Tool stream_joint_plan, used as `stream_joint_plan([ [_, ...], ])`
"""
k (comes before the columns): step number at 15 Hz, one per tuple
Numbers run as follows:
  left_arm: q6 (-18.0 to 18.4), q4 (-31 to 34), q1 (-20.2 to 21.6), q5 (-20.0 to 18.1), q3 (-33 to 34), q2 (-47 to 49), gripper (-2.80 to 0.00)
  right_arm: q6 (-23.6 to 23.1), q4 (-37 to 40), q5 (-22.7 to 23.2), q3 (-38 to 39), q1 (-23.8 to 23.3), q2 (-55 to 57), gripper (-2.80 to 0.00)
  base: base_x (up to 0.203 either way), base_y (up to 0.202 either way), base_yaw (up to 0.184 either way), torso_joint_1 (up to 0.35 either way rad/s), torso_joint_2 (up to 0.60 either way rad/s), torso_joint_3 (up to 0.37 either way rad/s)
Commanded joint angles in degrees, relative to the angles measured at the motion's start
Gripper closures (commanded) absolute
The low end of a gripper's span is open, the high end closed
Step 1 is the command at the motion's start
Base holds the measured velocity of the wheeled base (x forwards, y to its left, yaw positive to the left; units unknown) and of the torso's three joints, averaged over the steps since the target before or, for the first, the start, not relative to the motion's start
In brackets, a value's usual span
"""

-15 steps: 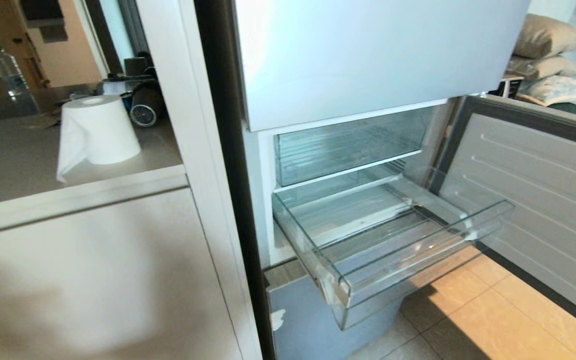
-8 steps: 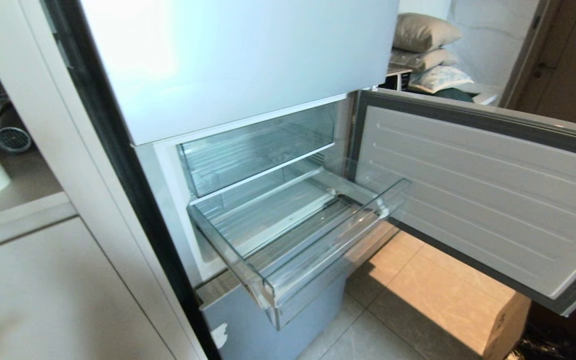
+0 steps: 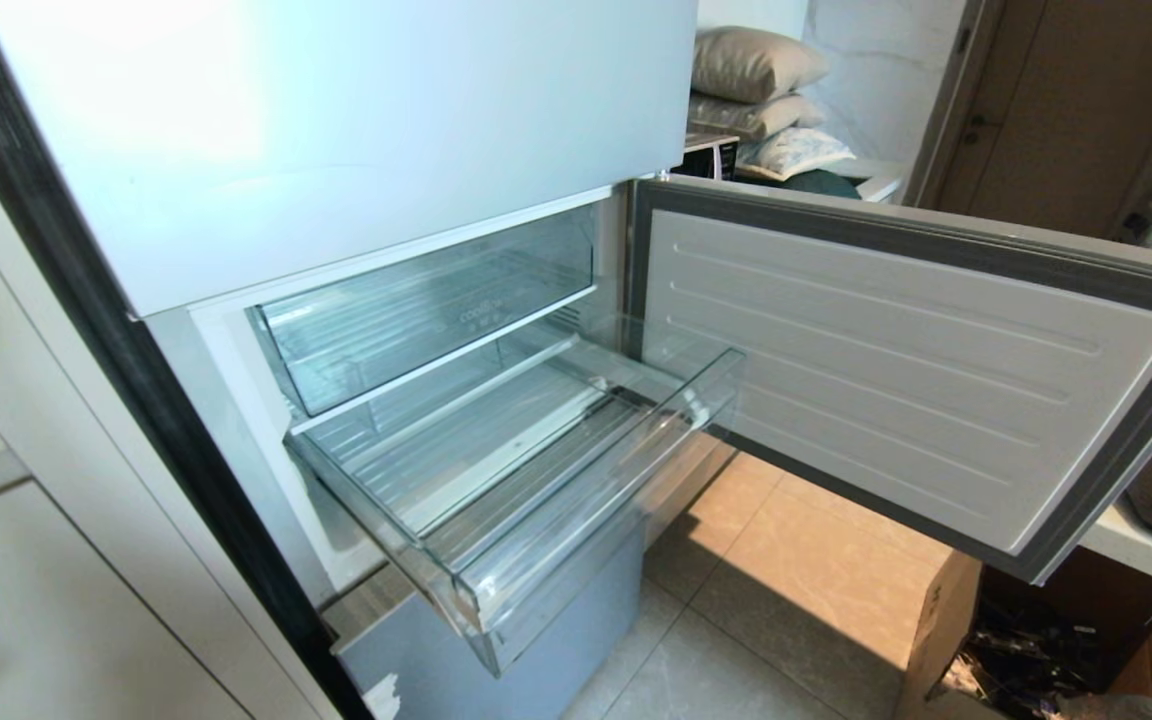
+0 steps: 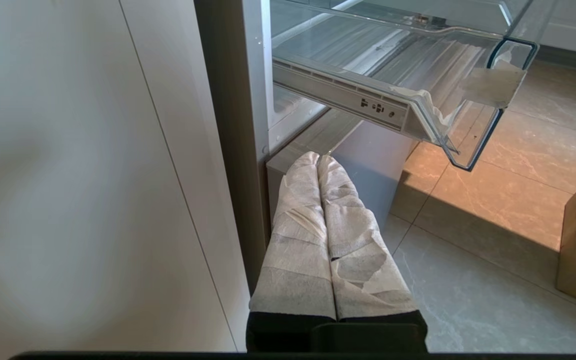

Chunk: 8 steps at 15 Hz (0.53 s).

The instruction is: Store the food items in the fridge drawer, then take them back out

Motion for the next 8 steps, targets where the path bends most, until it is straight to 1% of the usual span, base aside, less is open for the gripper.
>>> stream_joint_plan([
  [1,0.0,0.0,0.0,0.0,0.0,0.0,0.0,5.3,-2.2,-0.7,-1.8,-1.2,9.5,0.0,0.0,0.0,0.0,0.0,0.0,0.0],
  [2,-0.1,0.0,0.0,0.0,0.0,0.0,0.0,9.0,-4.1,-1.5,-3.2,-3.4,14.7,0.0,0.0,0.0,0.0,0.0,0.0,0.0],
  [3,-0.1,0.0,0.0,0.0,0.0,0.0,0.0,11.7,-5.9,-2.0,-4.4,-7.0,20.7,0.0,0.0,0.0,0.0,0.0,0.0,0.0],
  [5,0.0,0.0,0.0,0.0,0.0,0.0,0.0,15.3,-9.5,-1.8,-6.6,-19.7,31.1,0.0,0.0,0.0,0.0,0.0,0.0,0.0],
  [7,0.0,0.0,0.0,0.0,0.0,0.0,0.0,17.0,-15.1,2.0,-8.2,-34.6,42.2,0.0,0.0,0.0,0.0,0.0,0.0,0.0],
  [8,-0.1,0.0,0.0,0.0,0.0,0.0,0.0,17.5,-17.8,4.8,-9.3,-40.2,47.7,0.0,0.0,0.0,0.0,0.0,0.0,0.0],
])
